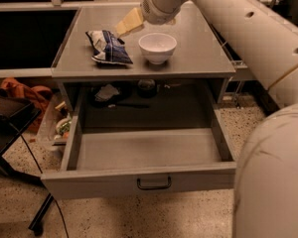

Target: Pick blue chip bag from top drawer and place on counter

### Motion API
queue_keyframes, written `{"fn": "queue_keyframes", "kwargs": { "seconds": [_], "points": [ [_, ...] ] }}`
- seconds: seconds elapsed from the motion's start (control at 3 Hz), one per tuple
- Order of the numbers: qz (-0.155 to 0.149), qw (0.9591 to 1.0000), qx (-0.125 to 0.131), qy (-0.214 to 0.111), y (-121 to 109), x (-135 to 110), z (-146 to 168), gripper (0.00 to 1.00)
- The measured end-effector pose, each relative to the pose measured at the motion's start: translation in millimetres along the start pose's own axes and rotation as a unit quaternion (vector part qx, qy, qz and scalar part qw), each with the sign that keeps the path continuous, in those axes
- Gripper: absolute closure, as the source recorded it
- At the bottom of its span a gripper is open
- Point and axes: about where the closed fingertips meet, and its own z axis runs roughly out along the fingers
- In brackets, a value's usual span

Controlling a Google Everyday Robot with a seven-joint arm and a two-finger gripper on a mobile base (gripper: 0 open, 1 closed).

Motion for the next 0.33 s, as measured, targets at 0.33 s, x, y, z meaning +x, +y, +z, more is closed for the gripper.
{"fn": "queue_keyframes", "kwargs": {
  "seconds": [0.33],
  "points": [
    [0.001, 1.0000, 0.003, 0.000, -2.6, 1.7, -4.5, 0.00]
  ]
}}
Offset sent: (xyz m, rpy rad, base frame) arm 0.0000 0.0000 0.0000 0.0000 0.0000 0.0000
